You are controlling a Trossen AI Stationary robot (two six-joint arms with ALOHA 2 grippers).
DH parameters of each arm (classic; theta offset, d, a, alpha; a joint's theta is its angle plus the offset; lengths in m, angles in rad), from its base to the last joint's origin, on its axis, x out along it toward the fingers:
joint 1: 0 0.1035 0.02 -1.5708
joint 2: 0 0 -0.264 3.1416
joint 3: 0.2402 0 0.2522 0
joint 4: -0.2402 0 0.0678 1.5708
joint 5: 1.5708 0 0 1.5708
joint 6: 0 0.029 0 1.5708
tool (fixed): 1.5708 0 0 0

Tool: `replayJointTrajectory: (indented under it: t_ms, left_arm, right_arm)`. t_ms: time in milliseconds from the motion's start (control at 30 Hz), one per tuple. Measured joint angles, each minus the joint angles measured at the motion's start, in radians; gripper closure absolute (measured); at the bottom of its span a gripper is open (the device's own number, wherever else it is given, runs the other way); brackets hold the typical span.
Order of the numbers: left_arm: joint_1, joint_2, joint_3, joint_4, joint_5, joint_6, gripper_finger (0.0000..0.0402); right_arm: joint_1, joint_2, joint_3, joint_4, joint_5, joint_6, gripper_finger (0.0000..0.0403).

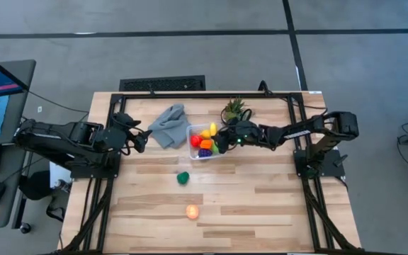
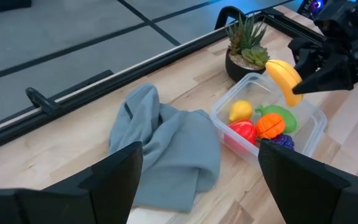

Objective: Pick and placing Produce into tupperware
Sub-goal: Put the yellow banana into the transparent bin

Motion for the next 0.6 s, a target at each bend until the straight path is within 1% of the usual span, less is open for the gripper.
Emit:
replayJointTrajectory:
  t_ms: [133,400,600]
  left_arm:
    - [0.000,0.000,0.000,0.000,0.000,0.000,0.0093]
    - [0.000,0.000,0.000,0.000,-0.001,-0.001,0.0093]
    - [0.000,0.000,0.000,0.003,-0.001,-0.011,0.0093]
  right_arm:
    - [-0.001,0.000,0.000,-0.033,-0.009,0.011,0.0227]
    - [-0.001,0.000,0.000,-0.031,-0.015,0.012,0.0219]
    - [-0.001,0.000,0.000,-0.018,-0.040,0.012,0.0220]
